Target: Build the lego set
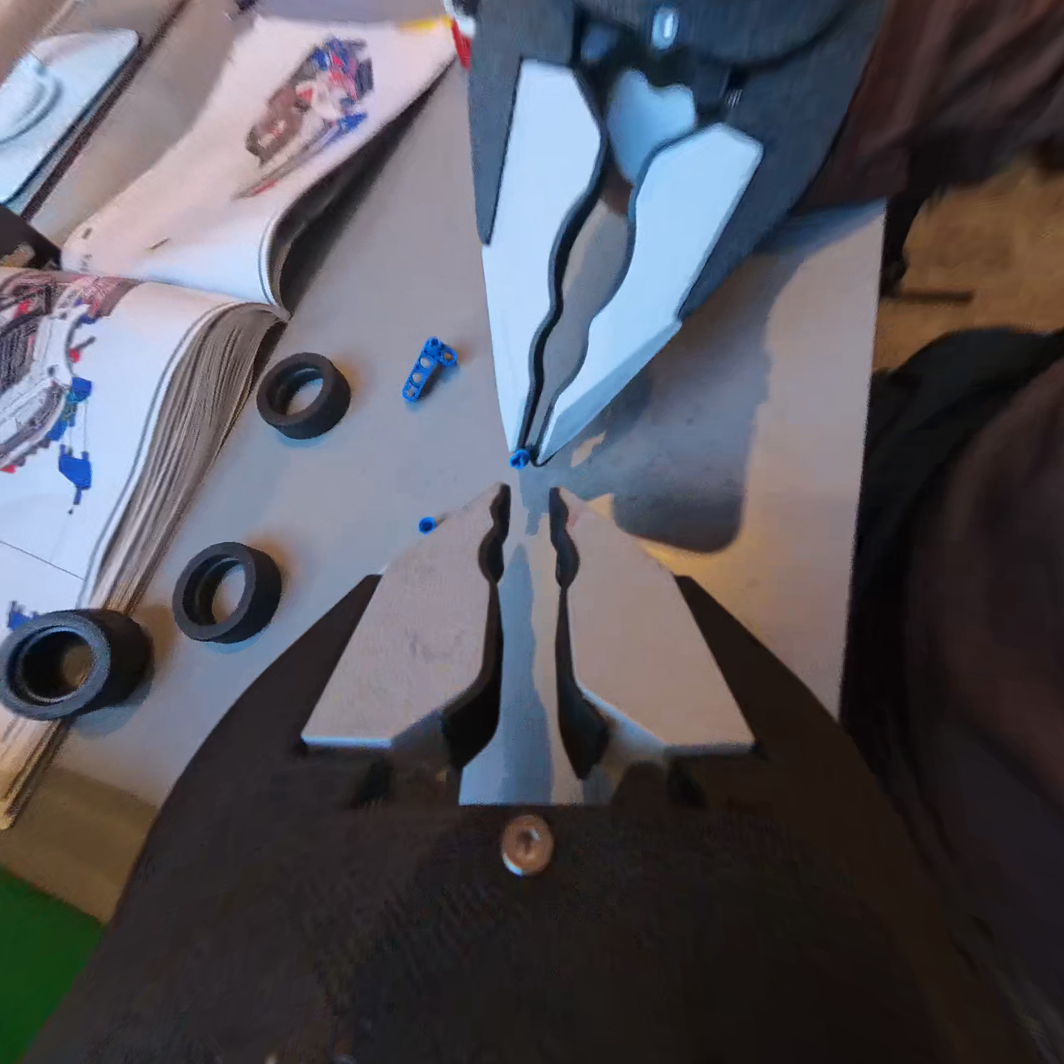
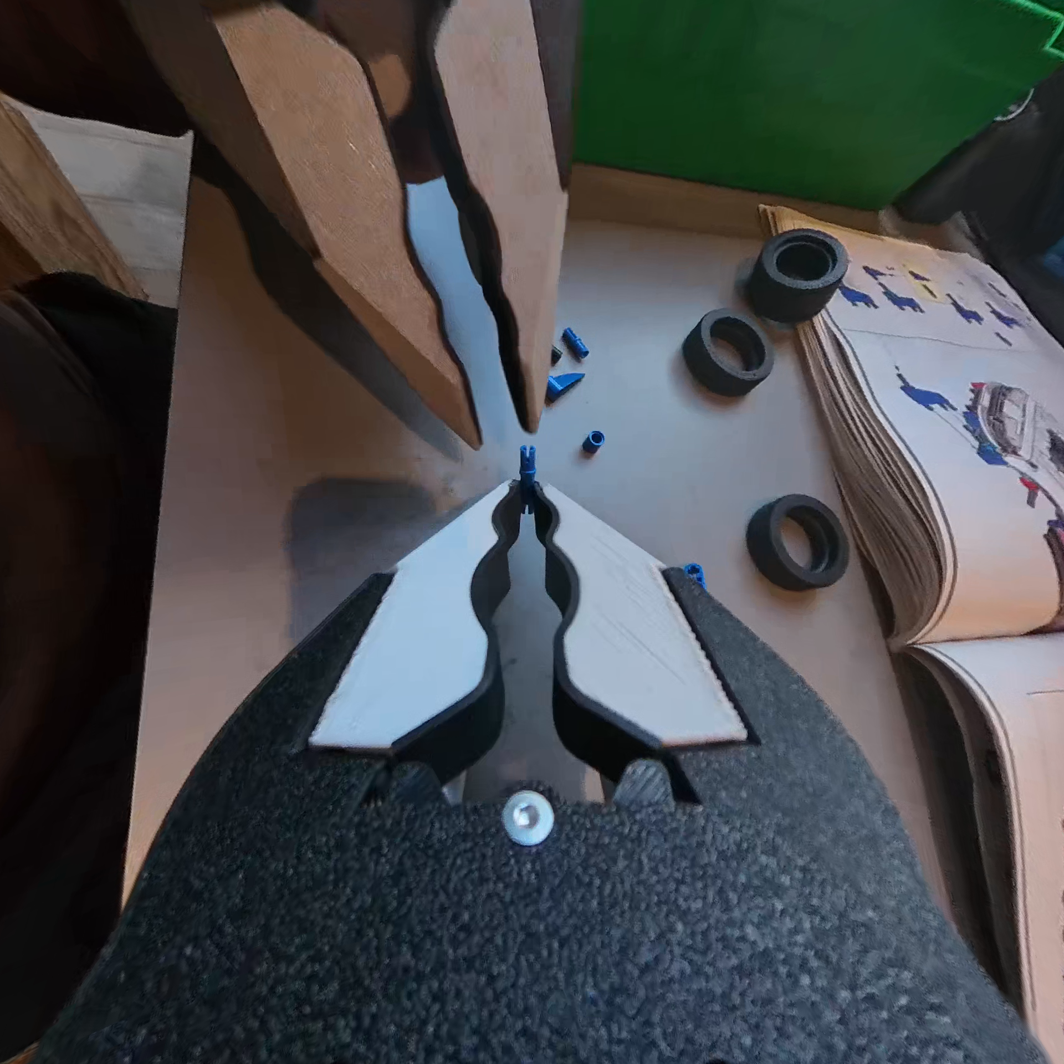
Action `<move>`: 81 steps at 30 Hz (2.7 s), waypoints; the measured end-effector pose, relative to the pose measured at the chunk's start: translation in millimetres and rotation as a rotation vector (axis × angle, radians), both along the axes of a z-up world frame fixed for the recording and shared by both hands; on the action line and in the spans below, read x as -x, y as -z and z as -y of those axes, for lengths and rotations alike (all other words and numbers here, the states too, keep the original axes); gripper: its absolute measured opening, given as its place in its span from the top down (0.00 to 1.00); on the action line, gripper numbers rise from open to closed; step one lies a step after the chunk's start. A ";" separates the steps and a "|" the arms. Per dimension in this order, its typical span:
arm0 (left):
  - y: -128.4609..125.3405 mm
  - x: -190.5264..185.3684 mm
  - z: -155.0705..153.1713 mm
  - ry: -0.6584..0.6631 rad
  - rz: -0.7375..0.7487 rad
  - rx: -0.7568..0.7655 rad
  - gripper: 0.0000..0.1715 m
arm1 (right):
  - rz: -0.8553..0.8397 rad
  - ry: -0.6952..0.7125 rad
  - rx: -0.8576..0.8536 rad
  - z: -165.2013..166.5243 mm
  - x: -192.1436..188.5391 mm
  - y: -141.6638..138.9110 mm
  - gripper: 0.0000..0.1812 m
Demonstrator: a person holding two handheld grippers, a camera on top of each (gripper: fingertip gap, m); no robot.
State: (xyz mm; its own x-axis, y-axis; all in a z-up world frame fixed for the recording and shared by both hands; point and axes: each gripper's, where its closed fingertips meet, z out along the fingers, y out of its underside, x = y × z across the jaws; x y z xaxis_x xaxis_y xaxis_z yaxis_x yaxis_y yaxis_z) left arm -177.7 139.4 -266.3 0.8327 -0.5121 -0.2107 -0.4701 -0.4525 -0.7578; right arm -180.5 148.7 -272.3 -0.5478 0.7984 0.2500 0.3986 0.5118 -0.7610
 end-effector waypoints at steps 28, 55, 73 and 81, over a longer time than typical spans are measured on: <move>-91.1 17.8 -3.1 0.031 0.740 -0.306 1.00 | -0.020 -0.033 0.121 1.2 -9.2 -7.3 0.98; -6.6 -15.1 -6.4 0.149 0.203 0.108 0.99 | 0.011 -0.054 0.156 6.8 -10.1 -5.6 0.98; 3.8 -15.3 -6.6 0.140 0.097 0.034 0.99 | 0.068 -0.055 0.126 7.2 -10.6 5.2 0.98; 15.6 -14.8 -0.9 0.134 0.056 0.040 0.99 | 0.132 -0.077 0.078 11.5 -11.7 18.1 0.98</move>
State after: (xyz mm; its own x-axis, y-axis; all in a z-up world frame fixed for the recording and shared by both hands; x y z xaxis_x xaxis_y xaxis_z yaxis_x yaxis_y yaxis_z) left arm -162.9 140.3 -281.9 0.7659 -0.6270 -0.1426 -0.4858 -0.4190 -0.7671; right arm -168.8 137.2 -290.4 -0.6323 0.7668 0.1107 0.4593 0.4860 -0.7435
